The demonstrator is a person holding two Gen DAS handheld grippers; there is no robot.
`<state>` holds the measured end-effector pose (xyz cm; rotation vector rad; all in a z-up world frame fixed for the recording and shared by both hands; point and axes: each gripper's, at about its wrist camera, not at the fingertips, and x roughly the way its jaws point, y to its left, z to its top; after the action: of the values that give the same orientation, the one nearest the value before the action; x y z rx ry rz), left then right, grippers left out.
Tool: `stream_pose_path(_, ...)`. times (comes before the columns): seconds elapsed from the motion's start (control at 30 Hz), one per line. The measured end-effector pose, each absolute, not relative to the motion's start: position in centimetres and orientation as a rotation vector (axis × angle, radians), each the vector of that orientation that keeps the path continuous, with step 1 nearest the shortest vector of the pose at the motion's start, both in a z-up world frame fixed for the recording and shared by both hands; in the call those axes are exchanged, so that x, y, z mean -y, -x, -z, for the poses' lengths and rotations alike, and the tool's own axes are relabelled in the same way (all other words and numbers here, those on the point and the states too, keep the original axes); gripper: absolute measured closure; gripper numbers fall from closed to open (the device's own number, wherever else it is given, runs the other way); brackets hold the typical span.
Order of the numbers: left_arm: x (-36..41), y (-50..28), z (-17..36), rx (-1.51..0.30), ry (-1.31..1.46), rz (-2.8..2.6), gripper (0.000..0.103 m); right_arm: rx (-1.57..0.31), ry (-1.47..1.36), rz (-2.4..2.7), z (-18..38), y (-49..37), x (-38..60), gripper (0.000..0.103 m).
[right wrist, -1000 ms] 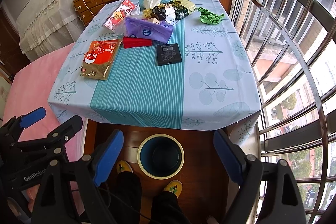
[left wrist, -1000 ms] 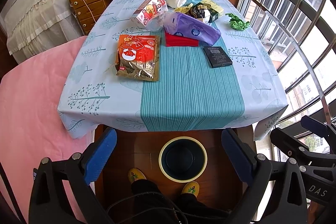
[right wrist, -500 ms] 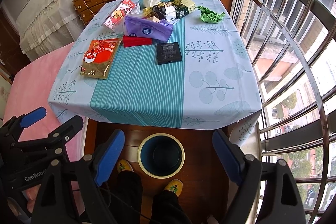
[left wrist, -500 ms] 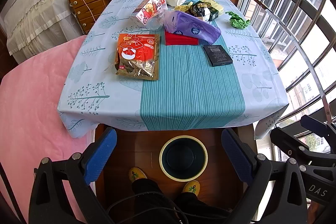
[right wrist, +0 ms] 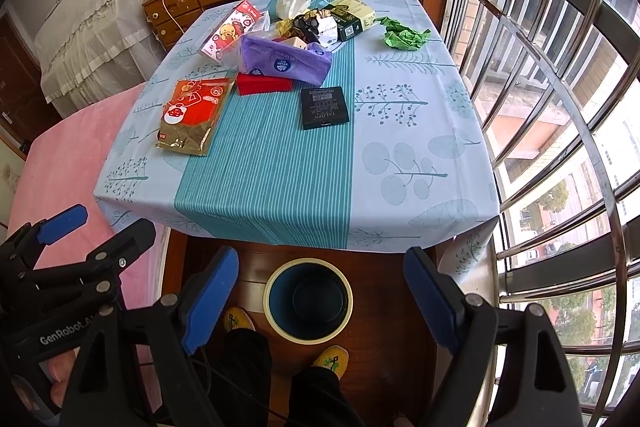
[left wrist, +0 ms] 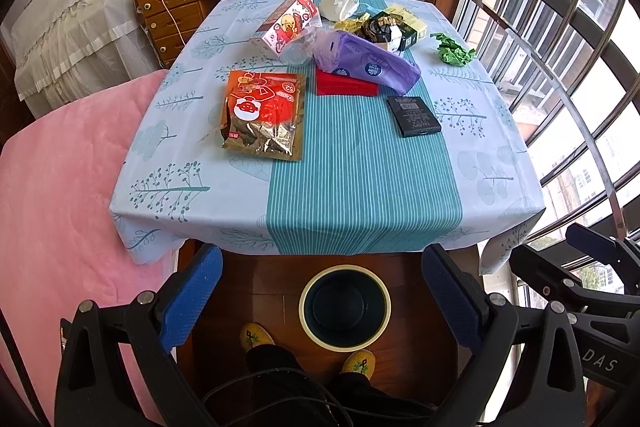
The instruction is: Collect trash
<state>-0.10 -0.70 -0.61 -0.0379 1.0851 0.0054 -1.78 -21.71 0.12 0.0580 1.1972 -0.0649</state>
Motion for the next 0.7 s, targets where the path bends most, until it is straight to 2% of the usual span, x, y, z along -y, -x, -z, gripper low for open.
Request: stream_pose_path(0.7,0.6,-0.8,-0.7,-1.051,0.081,-0.063,0.004,-1.146,-0.056,0.003,-1.4,0.1,22.5,0.019)
